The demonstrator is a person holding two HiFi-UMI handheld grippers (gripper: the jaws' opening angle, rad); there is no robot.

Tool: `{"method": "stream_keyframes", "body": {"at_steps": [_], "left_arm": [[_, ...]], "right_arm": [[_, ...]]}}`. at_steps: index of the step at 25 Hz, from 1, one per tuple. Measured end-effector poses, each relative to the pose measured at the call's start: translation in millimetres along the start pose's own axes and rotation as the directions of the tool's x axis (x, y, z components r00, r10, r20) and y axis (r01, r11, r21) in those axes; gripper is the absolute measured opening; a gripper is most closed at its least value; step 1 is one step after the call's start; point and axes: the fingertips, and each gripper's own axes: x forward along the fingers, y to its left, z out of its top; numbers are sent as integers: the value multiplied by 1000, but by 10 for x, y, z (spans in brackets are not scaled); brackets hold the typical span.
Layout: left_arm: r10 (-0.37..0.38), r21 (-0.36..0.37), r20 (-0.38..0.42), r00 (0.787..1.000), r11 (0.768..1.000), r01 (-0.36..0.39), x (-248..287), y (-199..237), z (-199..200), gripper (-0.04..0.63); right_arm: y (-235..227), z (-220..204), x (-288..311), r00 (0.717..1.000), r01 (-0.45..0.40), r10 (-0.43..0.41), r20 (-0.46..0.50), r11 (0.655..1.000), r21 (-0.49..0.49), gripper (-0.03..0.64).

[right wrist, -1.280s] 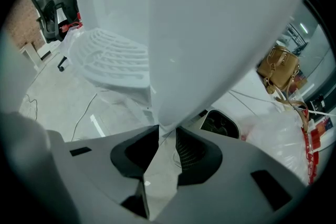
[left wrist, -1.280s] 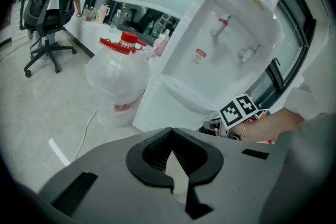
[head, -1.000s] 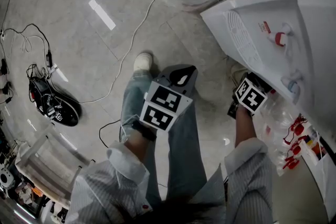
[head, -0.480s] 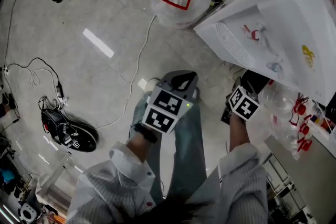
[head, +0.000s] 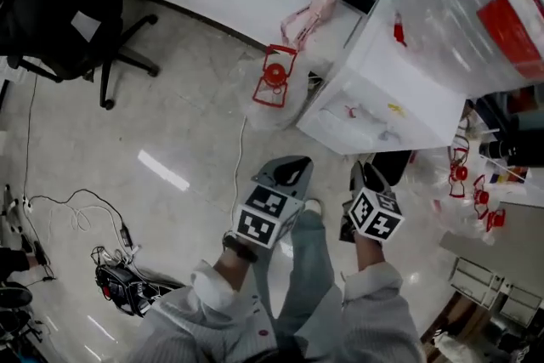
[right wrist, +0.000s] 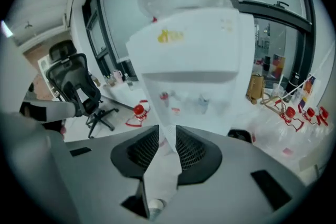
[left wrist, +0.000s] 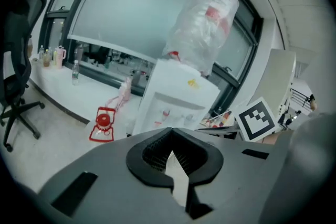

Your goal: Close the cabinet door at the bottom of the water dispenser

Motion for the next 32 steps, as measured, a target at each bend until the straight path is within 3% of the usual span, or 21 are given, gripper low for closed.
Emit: {"method": "stream_keyframes", "body": {"at_steps": [3,6,10,17,22,27,32], "left_arm": [[-29,35,39,999,999,27,-237,-228,360,11],[-57,80,82,995,996,50,-449,-455,677,11],[-104,143,159,982,986,81,-799,-717,1086,11],[-178,234,254,951,965,118,-1408,-1229,1579,11],[-232,320,304,924,938,130,-1772,-1630,1799,11],[-297,350,314,902,919,181,-1899,-1913,1868,11],[-293,362,297,909,915,177,-1919,-1922,1861,11]], "right_arm": [[287,429,-432,992,-78,77,97,997,9,83],[519,859,-873,967,-140,134,216,990,10,54],[888,1341,-1458,914,-212,212,347,977,-39,37],[1411,1816,-2465,814,-292,374,444,925,-242,17],[1497,1975,-3106,752,-262,392,529,916,-305,14],[1518,1960,-3348,741,-241,392,545,913,-330,14],[1612,2029,-3390,724,-275,432,538,896,-348,14]]}}
